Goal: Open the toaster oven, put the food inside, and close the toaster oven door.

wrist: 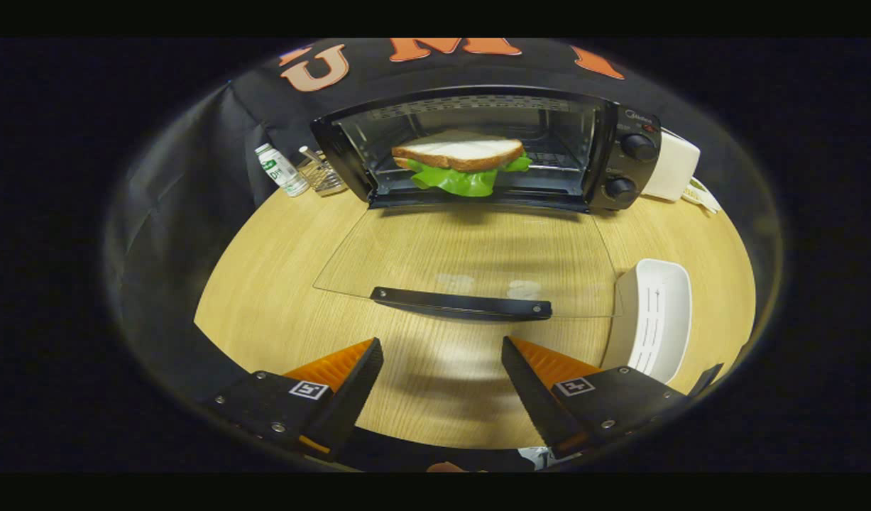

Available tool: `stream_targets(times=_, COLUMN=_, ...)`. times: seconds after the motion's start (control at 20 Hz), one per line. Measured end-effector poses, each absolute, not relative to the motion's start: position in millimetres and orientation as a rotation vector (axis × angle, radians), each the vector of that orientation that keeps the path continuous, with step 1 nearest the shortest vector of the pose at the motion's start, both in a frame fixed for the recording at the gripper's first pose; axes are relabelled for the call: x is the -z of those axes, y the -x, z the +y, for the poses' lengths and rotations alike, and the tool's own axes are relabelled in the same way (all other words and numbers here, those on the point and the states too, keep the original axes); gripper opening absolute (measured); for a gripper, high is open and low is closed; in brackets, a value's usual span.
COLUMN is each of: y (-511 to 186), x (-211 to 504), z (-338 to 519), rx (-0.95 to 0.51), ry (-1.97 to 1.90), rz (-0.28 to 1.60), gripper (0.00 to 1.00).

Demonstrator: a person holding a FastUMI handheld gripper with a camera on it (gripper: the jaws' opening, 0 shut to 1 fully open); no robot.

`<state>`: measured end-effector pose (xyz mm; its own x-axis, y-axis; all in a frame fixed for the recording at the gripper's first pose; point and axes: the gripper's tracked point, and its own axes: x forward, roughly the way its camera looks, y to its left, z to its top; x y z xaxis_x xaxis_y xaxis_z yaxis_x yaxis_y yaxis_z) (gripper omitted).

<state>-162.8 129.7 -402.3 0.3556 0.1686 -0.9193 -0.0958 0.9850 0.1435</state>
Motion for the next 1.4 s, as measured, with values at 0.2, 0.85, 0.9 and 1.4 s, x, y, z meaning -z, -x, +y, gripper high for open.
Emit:
stream_targets(times=0.2, y=155.3, x=418.7, z=134.6, rx=-0.127, ry=-0.073, rz=1.224, gripper=1.0)
stream_targets(times=0.85, y=115.0, x=390.1, z=132.8, rx=-0.071, ry=-0.115, rz=1.1, gripper=1.0)
stream_targets(times=0.9, y=102.1, x=378.3, z=132.5, rx=-0.071, ry=-0.118, rz=1.054, gripper=1.0)
stream_targets(times=1.4, y=8.8, x=330.9, z=112.6, rx=-0.03, ry=-0.122, rz=0.887, gripper=0.99)
